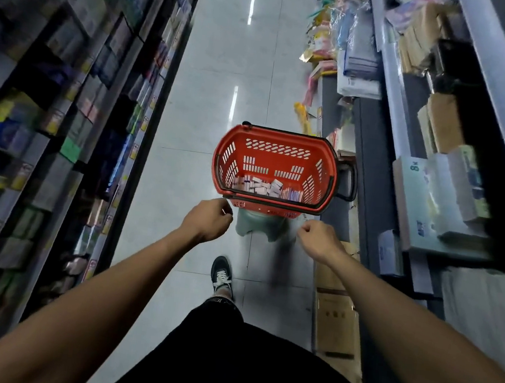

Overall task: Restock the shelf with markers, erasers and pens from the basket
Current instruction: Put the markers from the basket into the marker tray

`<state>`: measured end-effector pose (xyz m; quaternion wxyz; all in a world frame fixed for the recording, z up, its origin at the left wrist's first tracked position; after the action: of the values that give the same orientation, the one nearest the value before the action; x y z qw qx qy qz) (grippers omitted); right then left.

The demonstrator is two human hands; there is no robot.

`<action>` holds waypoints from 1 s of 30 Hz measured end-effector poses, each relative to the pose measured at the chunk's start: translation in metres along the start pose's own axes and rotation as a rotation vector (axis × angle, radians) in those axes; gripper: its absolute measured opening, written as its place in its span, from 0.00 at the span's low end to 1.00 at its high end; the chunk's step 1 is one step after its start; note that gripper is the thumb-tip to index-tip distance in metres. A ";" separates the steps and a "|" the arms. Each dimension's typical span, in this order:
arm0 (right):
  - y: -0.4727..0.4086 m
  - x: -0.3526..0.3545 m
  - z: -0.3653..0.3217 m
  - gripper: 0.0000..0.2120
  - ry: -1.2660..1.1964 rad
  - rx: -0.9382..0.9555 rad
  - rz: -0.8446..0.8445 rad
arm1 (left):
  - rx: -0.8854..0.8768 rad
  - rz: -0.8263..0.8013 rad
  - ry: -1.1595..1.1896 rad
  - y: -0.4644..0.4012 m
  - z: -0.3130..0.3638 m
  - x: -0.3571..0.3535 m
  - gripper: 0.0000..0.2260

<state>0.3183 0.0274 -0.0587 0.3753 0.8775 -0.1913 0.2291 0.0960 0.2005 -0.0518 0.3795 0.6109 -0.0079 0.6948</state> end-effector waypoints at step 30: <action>-0.248 0.006 -0.072 0.14 -0.074 -0.159 -0.134 | 0.073 -0.161 0.138 -0.239 0.019 0.049 0.06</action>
<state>0.4305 0.2406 -0.1532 0.4511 0.8636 -0.1633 0.1549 0.2421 0.3869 -0.1138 0.4112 0.5738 0.0927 0.7022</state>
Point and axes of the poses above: each hand's wrist, its own y-axis away from the middle knuckle, its own x-axis out of the back of the hand, z = x × y, the point moved 8 cm from there along -y, towards the middle knuckle, and after that the axes turned 15 degrees about -y, right-handed, at the moved point
